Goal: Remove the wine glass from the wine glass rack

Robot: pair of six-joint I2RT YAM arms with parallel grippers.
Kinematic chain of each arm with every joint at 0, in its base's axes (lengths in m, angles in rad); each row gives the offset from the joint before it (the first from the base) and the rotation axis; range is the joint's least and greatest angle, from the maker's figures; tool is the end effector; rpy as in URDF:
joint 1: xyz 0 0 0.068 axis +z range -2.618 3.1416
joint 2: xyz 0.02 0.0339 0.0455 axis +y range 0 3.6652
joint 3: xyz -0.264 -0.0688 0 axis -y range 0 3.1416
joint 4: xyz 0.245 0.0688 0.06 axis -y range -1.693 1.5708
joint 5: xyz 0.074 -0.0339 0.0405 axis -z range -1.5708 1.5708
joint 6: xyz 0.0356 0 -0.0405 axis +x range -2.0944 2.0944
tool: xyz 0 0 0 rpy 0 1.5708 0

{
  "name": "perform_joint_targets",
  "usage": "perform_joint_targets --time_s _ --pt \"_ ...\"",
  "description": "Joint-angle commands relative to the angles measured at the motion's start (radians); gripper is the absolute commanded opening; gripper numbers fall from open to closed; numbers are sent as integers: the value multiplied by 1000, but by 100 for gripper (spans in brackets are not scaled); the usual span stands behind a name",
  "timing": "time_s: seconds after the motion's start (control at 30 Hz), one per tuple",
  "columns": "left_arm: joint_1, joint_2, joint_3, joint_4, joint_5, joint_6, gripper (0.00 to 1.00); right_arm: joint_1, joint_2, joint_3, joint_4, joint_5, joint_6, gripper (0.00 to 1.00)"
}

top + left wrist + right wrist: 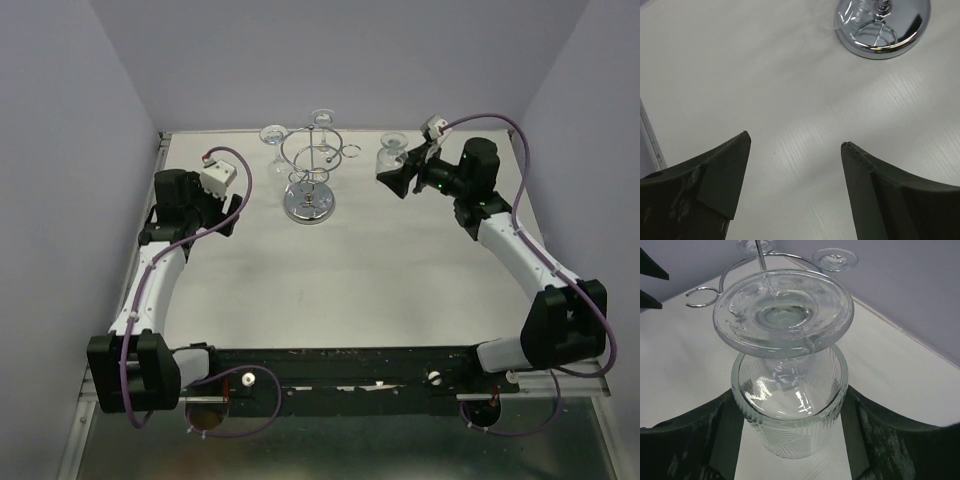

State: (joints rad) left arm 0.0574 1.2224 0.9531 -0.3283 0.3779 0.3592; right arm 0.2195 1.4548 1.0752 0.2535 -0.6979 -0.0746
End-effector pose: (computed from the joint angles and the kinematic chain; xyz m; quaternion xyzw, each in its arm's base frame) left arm 0.2708 0.0024 0.2940 0.2173 0.8451 -0.0675 0.4837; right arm 0.3266 0.0963 0.3279 -0.3269 0.6643 0.3008 0.6011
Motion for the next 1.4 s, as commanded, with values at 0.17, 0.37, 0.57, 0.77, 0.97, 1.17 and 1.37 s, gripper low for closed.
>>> perform_joint_targets --time_s 0.17,0.37,0.57,0.77,0.97,1.17,1.37 --pt "-86 -329 -103 -90 275 147 88 -2 -247 109 -469 124 20 1" --pt "-145 -549 -171 -106 355 175 84 0 -327 126 -675 -18 10 1" --pt "-249 -526 -120 6 325 127 75 40 -401 60 -792 -112 23 1" --pt "-339 -411 -22 90 342 123 67 40 -403 5 -884 -179 22 1" --pt "-507 -373 -31 110 291 213 59 40 -427 -40 -905 -196 52 1" --pt "-640 -321 -42 219 245 187 44 41 -458 -110 -905 -252 73 1" --pt "-749 -201 39 233 214 302 35 43 -455 -193 -890 -327 102 1"
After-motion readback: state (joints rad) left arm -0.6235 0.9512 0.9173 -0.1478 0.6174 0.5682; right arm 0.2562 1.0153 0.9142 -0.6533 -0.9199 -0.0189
